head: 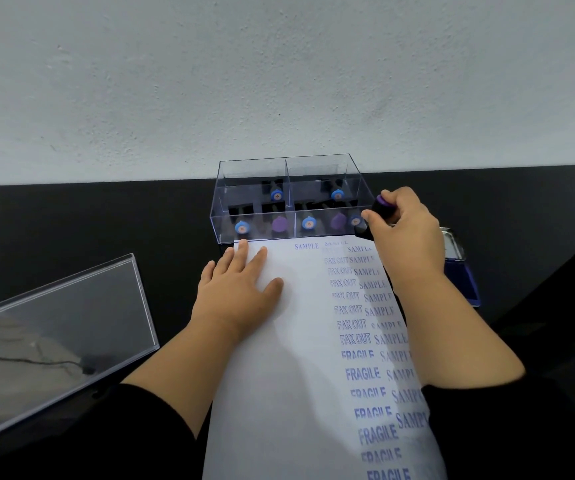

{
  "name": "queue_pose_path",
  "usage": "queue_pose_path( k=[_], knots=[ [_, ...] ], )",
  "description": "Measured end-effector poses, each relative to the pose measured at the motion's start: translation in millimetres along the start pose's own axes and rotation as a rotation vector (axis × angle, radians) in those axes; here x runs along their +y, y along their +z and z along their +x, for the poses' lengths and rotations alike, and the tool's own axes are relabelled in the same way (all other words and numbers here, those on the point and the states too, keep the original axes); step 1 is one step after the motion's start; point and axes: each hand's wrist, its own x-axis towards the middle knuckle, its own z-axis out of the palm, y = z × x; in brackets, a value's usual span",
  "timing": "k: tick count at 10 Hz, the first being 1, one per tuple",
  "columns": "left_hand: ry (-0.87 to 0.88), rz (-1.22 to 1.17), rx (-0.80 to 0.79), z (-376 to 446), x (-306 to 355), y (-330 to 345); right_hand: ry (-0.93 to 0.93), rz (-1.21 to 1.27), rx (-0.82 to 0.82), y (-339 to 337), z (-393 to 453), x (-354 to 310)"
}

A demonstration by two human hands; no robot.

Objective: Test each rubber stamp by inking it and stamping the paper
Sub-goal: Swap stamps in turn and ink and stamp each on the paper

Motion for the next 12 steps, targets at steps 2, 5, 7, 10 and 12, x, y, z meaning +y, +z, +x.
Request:
queue_pose_path(
  k=[2,5,7,10,12],
  knots=[
    [-0.002,-0.001,-0.001,0.0,-0.1,-0.1,-0.003,-0.014,0.002,-6.4,-0.8,-0.7],
    [-0.004,0.013,0.006,1.1,-0.4,1.3,0.097,-0.072,0.06,-30.5,-14.0,13.3],
    [0.005,0.021,0.003,1.2,-1.1,1.7,0.1,-0.119,0.072,-38.7,-28.9,22.0],
    [0.009,0.023,0.005,0.5,-0.7,1.4,0.062,-0.226,0.046,-38.1,-40.4,25.2],
    [0.008,0.024,0.0,0.1,-0.7,2.3,0.071,-0.31,0.036,-33.9,-33.6,22.1]
  ],
)
